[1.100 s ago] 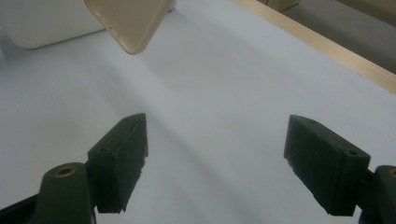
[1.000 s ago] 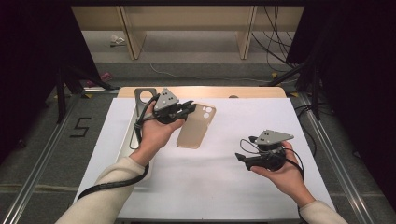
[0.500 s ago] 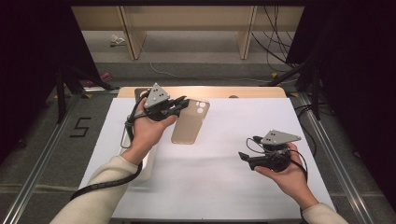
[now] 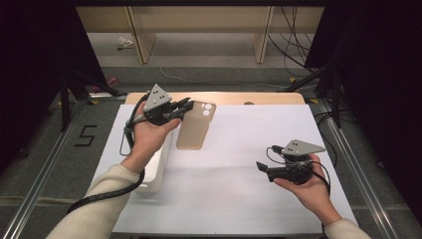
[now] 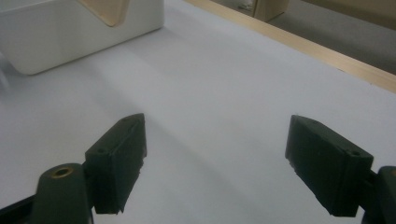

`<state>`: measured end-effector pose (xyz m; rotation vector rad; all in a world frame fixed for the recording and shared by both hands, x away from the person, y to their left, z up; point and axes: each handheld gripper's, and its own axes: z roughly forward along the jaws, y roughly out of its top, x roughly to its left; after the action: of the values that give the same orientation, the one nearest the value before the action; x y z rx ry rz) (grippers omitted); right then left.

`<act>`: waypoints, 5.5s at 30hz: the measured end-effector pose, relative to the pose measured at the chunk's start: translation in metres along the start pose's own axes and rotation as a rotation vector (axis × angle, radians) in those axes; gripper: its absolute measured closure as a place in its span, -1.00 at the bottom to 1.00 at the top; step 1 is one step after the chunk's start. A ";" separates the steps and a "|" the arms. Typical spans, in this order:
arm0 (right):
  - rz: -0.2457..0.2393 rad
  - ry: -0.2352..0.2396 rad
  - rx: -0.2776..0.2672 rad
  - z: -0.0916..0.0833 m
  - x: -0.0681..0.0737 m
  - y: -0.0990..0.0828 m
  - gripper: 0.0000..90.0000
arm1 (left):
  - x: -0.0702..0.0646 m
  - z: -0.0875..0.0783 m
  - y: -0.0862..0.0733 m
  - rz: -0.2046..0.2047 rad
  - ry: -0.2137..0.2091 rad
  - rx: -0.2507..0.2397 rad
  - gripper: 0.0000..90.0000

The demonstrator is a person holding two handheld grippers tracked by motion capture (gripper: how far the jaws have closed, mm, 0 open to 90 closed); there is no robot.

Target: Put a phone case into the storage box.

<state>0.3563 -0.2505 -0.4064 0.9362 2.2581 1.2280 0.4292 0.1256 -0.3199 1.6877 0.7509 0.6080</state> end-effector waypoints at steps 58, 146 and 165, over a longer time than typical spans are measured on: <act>0.039 -0.015 -0.003 -0.002 -0.003 -0.002 -0.53 | 0.058 -0.028 0.004 -0.030 0.077 -0.016 0.81; 0.046 -0.009 -0.004 -0.001 -0.003 -0.003 -0.52 | 0.136 -0.016 -0.039 -0.143 0.233 -0.045 0.81; 0.050 -0.007 -0.004 0.000 -0.004 -0.003 -0.52 | 0.147 -0.004 -0.071 -0.161 0.225 -0.025 0.81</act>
<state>0.3578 -0.2544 -0.4091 0.9996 2.2393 1.2479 0.5120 0.2491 -0.3866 1.5334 1.0249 0.6972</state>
